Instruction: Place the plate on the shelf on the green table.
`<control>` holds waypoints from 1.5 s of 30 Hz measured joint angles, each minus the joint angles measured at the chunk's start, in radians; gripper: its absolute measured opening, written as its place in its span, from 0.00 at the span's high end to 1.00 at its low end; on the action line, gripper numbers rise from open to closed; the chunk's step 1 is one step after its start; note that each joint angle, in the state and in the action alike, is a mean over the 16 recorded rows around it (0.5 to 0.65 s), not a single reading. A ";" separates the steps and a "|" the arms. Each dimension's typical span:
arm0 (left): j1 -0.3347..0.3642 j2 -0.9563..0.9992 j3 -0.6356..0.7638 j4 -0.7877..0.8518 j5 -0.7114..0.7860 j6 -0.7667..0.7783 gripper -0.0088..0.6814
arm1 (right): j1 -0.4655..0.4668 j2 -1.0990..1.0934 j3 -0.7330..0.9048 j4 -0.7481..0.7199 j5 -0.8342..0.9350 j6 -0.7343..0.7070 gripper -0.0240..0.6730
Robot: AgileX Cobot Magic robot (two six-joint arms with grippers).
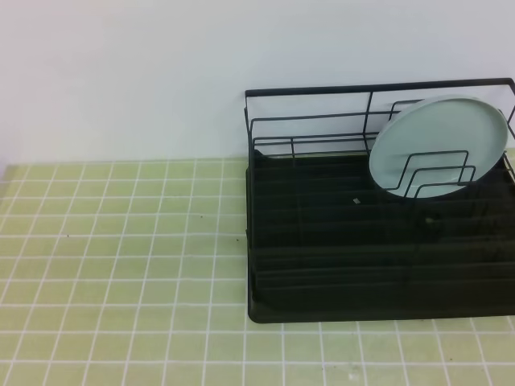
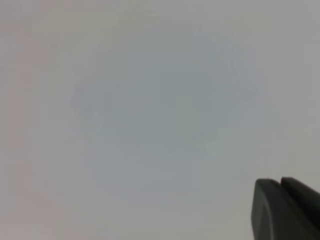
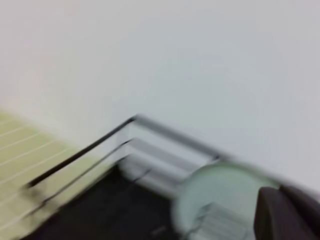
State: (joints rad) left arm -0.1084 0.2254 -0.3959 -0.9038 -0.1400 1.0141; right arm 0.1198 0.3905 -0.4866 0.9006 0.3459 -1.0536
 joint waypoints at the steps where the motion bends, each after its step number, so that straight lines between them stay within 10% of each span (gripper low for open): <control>1: 0.000 0.000 0.004 0.054 0.012 -0.048 0.99 | 0.000 0.002 0.005 0.000 -0.039 -0.021 0.97; 16: 0.000 -0.098 0.237 0.789 0.217 -0.791 0.99 | -0.099 -0.140 0.239 -0.370 -0.231 0.234 0.97; 30: 0.000 -0.225 0.397 0.774 0.410 -0.828 0.99 | -0.177 -0.346 0.468 -0.963 -0.024 0.918 0.97; 45: 0.000 -0.234 0.396 0.767 0.465 -0.833 0.99 | -0.200 -0.398 0.488 -1.003 0.009 0.965 0.97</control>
State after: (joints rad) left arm -0.1084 -0.0083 0.0006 -0.1370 0.3253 0.1816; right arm -0.0805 -0.0079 0.0014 -0.1019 0.3551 -0.0891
